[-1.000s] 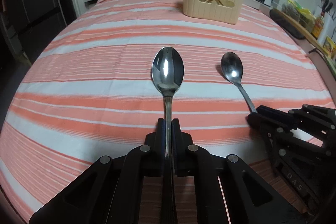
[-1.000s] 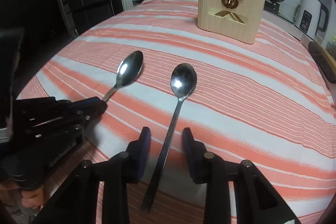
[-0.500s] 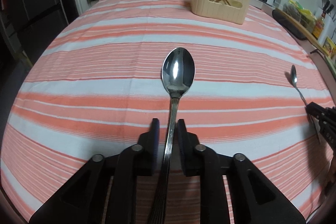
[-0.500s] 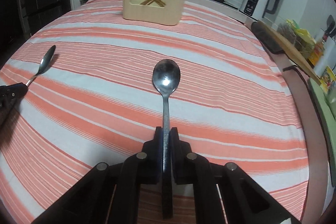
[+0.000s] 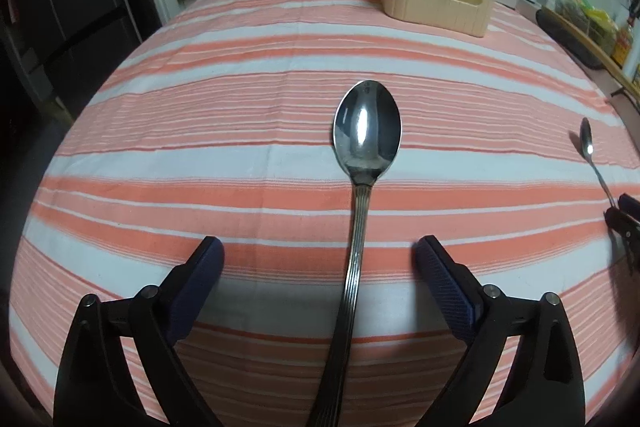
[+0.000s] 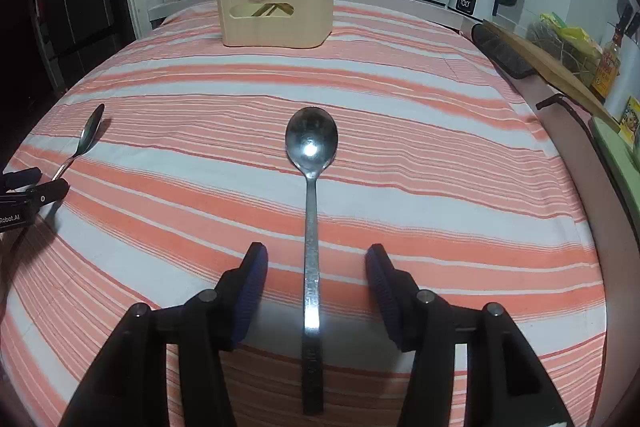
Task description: Organize utensils
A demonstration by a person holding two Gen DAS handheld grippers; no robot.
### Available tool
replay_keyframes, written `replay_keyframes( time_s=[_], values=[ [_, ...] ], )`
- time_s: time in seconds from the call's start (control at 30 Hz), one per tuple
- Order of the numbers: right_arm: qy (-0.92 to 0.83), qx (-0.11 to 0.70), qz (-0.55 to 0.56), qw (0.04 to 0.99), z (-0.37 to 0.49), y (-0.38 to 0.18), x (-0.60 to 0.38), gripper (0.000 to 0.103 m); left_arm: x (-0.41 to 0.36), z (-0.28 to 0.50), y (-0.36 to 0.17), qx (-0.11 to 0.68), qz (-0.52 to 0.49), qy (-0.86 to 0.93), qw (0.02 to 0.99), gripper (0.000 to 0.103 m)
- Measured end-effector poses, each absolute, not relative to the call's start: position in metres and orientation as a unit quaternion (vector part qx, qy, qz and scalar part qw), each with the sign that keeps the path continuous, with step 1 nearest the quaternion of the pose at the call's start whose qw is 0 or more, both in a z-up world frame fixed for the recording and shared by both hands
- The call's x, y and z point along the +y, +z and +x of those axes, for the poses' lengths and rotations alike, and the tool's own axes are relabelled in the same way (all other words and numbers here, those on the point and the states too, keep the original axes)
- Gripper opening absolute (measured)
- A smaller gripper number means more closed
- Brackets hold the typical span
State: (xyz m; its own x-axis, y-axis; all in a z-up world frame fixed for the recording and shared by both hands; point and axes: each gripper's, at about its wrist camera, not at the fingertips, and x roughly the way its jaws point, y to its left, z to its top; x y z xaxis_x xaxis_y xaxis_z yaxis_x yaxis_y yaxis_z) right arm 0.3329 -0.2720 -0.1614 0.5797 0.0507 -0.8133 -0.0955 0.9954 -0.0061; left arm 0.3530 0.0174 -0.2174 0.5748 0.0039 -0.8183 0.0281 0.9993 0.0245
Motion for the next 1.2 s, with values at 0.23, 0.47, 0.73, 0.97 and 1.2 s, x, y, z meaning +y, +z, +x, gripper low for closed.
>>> replay_keyframes(
  time_s=[0.23, 0.47, 0.73, 0.97, 1.2],
  values=[
    [0.042, 0.458, -0.021, 0.888, 0.334, -0.162, -0.272, 0.054, 0.019, 0.355, -0.219, 0.464, 0.015, -0.005, 0.885, 0.102],
    [0.055, 0.467, -0.028, 0.882, 0.338, -0.161, -0.273, 0.054, 0.019, 0.357, -0.219, 0.466, 0.019, -0.016, 0.884, 0.102],
    [0.068, 0.479, -0.033, 0.875, 0.348, -0.161, -0.274, 0.057, 0.020, 0.363, -0.218, 0.476, 0.041, -0.059, 0.877, 0.102],
    [0.072, 0.486, -0.040, 0.870, 0.374, -0.162, -0.263, 0.059, 0.021, 0.387, -0.214, 0.502, 0.045, -0.076, 0.860, 0.102],
    [0.076, 0.483, -0.033, 0.872, 0.397, -0.163, -0.256, 0.060, 0.006, 0.413, -0.216, 0.506, 0.052, -0.088, 0.857, 0.102]
  ],
)
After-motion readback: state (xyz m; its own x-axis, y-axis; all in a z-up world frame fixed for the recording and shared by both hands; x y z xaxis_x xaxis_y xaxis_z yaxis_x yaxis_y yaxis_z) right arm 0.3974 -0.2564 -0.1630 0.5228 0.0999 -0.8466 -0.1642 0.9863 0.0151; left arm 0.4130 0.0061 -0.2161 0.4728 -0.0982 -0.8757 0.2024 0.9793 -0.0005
